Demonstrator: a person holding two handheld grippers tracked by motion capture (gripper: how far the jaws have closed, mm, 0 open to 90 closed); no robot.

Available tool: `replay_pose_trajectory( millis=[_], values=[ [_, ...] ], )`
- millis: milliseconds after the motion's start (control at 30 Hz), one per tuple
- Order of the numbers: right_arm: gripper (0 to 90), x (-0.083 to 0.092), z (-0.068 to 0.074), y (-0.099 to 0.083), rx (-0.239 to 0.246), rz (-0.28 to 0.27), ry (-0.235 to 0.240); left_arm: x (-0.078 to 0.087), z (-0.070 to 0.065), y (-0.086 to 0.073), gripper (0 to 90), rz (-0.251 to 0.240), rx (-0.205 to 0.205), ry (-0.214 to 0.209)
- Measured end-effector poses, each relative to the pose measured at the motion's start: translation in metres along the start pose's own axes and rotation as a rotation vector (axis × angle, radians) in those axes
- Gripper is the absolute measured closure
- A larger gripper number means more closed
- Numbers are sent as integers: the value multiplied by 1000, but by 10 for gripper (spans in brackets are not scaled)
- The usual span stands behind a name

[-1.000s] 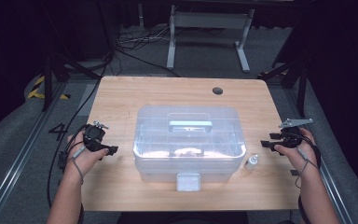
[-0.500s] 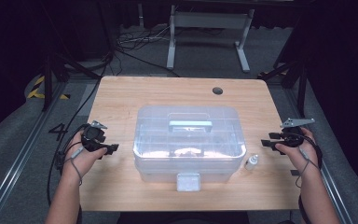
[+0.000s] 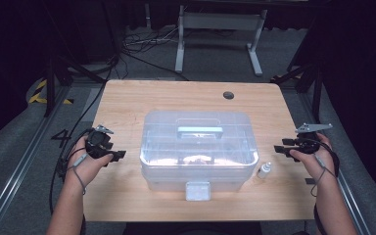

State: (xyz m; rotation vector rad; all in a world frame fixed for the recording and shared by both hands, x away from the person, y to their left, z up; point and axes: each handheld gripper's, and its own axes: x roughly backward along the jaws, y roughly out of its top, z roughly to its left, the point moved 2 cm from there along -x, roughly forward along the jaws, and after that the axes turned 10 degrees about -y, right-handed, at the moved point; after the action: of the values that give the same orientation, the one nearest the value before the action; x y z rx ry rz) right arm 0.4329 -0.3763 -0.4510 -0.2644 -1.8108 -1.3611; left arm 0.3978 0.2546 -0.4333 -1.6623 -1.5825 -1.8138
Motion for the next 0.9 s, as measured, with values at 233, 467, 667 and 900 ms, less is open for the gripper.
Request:
replay_pose_trajectory(
  millis=[233,467,667,900],
  values=[
    [530,7,2,4,8,-24,-1,2,-1,0,388,6,2,-14],
    [578,19,7,11,-2,-44,23,2,-2,-1,396,18,5,-24],
    [592,33,20,30,16,-69,61,4,-4,-3,382,27,19,-24],
    [602,53,35,50,32,-92,94,6,-4,-3,381,27,22,-23]
  ],
)
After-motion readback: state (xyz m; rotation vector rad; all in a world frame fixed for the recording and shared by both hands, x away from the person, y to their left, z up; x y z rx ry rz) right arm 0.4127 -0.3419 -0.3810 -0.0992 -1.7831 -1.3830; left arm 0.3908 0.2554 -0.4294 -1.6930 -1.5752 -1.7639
